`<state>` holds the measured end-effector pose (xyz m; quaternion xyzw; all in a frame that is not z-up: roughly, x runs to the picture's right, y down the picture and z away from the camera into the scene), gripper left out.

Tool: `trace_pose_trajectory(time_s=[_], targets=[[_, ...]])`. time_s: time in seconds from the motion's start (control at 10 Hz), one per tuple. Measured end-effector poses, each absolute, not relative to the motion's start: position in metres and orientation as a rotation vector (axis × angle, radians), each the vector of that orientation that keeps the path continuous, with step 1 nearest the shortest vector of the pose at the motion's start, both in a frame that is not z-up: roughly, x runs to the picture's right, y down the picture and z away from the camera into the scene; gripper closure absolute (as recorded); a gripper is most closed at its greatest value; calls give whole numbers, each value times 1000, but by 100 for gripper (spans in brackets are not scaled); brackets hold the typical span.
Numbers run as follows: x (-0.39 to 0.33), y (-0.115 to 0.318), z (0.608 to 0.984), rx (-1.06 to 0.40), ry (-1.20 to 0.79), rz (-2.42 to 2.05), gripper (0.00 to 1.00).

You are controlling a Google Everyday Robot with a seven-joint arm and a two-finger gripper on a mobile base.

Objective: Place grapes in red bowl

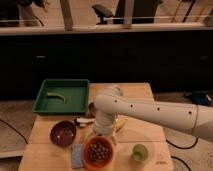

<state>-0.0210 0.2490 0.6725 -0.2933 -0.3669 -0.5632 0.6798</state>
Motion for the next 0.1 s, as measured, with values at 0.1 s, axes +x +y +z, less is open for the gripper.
trace_pose_trajectory(time_s=[0.1], targets=[[-21,249,673,-658,-824,-1265,20]])
